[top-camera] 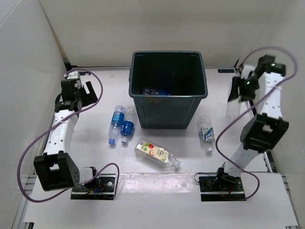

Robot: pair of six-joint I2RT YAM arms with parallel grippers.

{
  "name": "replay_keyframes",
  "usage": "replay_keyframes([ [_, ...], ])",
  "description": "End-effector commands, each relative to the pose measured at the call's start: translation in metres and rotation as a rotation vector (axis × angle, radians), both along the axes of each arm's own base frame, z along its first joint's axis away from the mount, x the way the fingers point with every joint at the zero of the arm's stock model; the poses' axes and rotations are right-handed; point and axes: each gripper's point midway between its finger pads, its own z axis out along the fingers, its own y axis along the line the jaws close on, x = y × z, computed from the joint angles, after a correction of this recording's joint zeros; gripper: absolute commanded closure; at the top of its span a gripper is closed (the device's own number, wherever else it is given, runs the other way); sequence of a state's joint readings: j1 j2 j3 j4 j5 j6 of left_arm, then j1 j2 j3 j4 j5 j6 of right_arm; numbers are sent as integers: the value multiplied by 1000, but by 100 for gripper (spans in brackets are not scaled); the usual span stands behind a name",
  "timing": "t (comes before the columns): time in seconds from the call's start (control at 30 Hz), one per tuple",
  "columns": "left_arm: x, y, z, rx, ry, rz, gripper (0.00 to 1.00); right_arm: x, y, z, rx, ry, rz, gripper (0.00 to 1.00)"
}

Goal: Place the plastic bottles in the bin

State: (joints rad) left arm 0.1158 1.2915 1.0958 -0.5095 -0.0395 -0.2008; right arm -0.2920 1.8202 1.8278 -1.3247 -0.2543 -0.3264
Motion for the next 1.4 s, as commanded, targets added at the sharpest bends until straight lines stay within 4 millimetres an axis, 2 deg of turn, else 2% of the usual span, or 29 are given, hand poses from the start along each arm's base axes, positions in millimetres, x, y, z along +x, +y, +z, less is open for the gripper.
replay_keyframes([
  [0.0,11,-24,35,-17,-174,-162,0,14,30,110,118,-369,49,100],
  [0.03,12,-29,37,-29,-186,-187,0,21,31,128,106,-436,49,100],
  [0.07,10,-33,44,-50,-214,-195,0,28,38,172,86,-573,52,100],
  [0.1,11,-36,42,-71,-233,-189,0,27,43,191,67,-635,59,100],
  [0.13,11,-34,44,-141,-246,-124,0,27,53,230,47,-765,78,100],
  [0.2,12,-30,45,-166,-265,-109,0,26,72,268,39,-898,88,100],
  [0.23,12,-32,45,-183,-260,-122,0,22,98,289,53,-985,150,100],
  [0.27,13,-32,43,-185,-247,-129,0,26,104,306,43,-1066,156,100],
  [0.3,13,-34,38,-185,-224,-146,0,8,112,327,32,-1144,174,100],
  [0.33,15,-35,45,-183,-232,-165,0,15,147,331,79,-1202,263,100],
  [0.4,14,-42,40,-198,-206,-203,0,5,164,338,88,-1253,314,100],
  [0.43,14,-43,38,-214,-189,-206,0,-3,192,336,150,-1254,398,100],
  [0.47,13,-45,38,-219,-188,-211,0,-8,200,336,173,-1250,425,100],
  [0.5,12,-47,37,-226,-180,-222,0,-13,219,324,248,-1193,497,100],
  [0.53,11,-48,37,-230,-172,-229,0,-16,225,320,270,-1172,517,97],
  [0.57,12,-47,37,-229,-167,-229,0,-19,240,312,301,-1140,561,85],
  [0.6,10,-48,35,-231,-155,-227,0,-19,245,299,311,-1089,579,64],
  [0.67,8,-46,35,-217,-151,-221,0,-27,262,292,326,-1065,641,10],
  [0.77,4,-38,29,-213,-117,-162,0,-20,256,295,263,-1090,595,10],
  [0.83,1,-38,25,-209,-98,-161,0,-12,242,315,249,-1148,506,10],
  [0.93,2,-43,23,-215,-106,-183,0,10,205,338,194,-1202,322,10],
  [1.0,2,-52,23,-215,-103,-209,0,27,167,347,121,-1228,155,10],
  [1.07,1,-57,14,-211,-70,-236,0,37,149,335,109,-1186,52,10],
  [1.1,0,-71,11,-207,-53,-270,0,42,135,327,95,-1158,7,10],
  [1.13,-2,-76,6,-201,-34,-287,0,46,121,316,93,-1120,-27,10],
  [1.17,-5,-93,-1,-194,-8,-341,0,47,118,305,118,-1074,-60,10],
  [1.27,-16,-110,-28,-197,104,-371,0,47,89,268,172,-925,-147,10],
  [1.3,-21,-112,-36,-208,143,-365,0,42,94,263,222,-893,-129,10],
  [1.37,-23,-113,-56,-222,209,-335,0,43,82,238,251,-820,-191,10],
])
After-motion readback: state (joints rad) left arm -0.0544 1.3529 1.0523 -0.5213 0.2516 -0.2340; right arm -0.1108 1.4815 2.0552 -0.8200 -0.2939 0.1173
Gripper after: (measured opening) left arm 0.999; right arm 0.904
